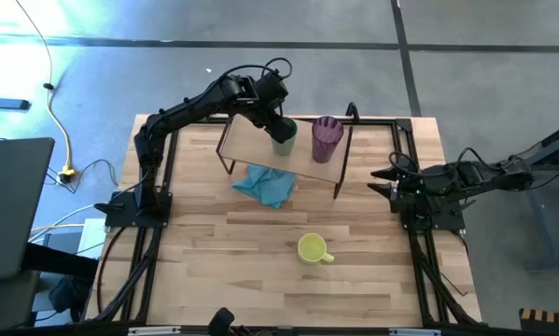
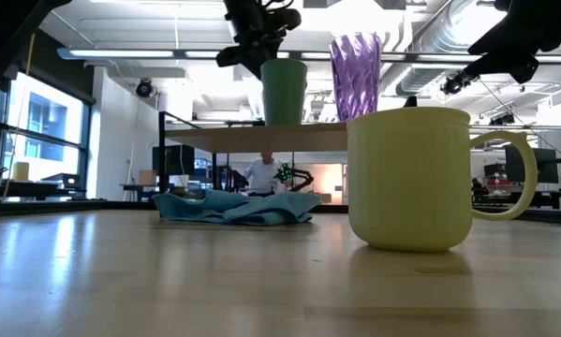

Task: Stack small to large cups/mugs on shelf
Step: Put the green cup on the shelf

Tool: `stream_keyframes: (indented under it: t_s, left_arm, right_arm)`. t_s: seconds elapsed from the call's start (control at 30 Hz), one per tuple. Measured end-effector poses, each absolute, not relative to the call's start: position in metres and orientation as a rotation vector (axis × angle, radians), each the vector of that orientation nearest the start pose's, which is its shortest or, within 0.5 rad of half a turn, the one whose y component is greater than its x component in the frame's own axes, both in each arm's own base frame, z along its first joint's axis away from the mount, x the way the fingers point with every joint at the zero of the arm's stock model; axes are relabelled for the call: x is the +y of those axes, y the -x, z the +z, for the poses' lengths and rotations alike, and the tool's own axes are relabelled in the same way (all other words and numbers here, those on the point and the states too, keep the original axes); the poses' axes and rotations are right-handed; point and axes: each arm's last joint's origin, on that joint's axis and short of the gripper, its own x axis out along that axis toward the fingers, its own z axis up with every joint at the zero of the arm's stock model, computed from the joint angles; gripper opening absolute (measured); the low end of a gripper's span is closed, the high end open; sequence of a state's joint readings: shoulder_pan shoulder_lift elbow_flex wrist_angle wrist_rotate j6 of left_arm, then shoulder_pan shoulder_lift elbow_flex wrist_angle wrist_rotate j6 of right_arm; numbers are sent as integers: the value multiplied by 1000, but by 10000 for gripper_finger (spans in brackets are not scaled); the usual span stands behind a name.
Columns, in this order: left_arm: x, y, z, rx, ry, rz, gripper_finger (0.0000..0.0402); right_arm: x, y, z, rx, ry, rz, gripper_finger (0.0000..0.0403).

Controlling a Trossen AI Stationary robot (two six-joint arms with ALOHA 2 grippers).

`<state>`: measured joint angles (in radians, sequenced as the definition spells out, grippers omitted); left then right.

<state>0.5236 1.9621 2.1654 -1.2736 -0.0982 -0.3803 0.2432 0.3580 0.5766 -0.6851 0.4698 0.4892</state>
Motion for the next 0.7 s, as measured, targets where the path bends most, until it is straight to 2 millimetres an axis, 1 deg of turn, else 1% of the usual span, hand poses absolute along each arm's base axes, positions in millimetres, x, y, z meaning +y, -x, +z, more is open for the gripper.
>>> stream_keyframes:
  t_s: [0.43, 0.7]
  left_arm:
    - [200, -341, 373, 944, 545, 751, 81]
    - [198, -337, 399, 854, 506, 750, 81]
  right_arm:
    - [7, -83, 264, 385, -311, -326, 197]
    - [7, -83, 264, 385, -322, -321, 197]
